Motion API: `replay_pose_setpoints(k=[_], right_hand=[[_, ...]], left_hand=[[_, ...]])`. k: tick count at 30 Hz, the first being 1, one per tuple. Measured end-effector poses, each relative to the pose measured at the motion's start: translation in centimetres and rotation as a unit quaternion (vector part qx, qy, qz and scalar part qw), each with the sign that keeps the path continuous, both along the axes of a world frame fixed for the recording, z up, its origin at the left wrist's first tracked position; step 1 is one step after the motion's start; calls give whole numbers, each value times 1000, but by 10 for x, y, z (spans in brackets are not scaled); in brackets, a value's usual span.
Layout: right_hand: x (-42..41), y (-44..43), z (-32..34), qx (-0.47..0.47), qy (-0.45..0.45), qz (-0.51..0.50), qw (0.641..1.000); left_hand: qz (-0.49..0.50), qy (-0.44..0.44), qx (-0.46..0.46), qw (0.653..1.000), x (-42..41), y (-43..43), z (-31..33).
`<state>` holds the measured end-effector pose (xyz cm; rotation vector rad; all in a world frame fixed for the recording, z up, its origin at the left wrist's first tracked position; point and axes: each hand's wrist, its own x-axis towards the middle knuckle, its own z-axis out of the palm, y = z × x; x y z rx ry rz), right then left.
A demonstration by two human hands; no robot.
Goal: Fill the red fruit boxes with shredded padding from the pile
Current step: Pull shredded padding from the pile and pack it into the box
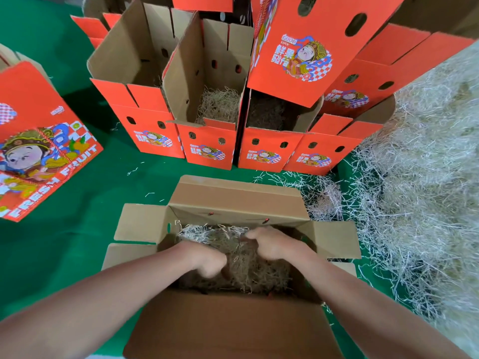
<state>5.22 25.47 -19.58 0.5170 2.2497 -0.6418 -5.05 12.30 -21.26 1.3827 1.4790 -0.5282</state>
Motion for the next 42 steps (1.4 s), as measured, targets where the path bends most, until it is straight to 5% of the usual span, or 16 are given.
replay_pose_setpoints(k=[4, 7, 10, 14, 18, 21, 24, 26, 30, 33, 36, 39, 42], right_hand=[[1, 2, 21, 26, 56, 6, 998], [13, -2, 15, 47, -37, 64, 996], [19, -15, 1, -13, -193, 180, 965], [19, -22, -14, 37, -284, 249, 925], [5, -20, -13, 121, -158, 195, 960], [-1, -25, -14, 29, -96, 165, 981], [10, -21, -18, 23, -241, 212, 947], [14, -17, -21, 69, -238, 225, 942], [4, -19, -23, 101, -70, 99, 987], [9, -13, -19, 108, -156, 99, 977], [13, -9, -16, 155, -185, 117, 963], [8, -20, -9, 172, -81, 113, 975], [8, -36, -9, 51, -46, 129, 989]], left_hand=[[44, 87, 98, 990, 1, 3, 5], [114, 41, 171, 978, 6, 11, 5], [53, -37, 30, 997, 15, 10, 0], [-68, 28, -90, 993, 17, -1, -15], [146, 20, 81, 986, 16, 1, -12], [120, 109, 232, 959, 11, 7, -7], [80, 101, 99, 987, -7, -1, -13], [52, 92, 27, 994, -16, -6, -17], [97, 96, 109, 985, -10, -1, -9], [103, 169, 206, 958, -8, 0, 0], [120, 191, 138, 964, -17, -8, 4], [86, 181, 89, 976, -17, -21, 3], [77, 148, 147, 975, -10, -25, 9]])
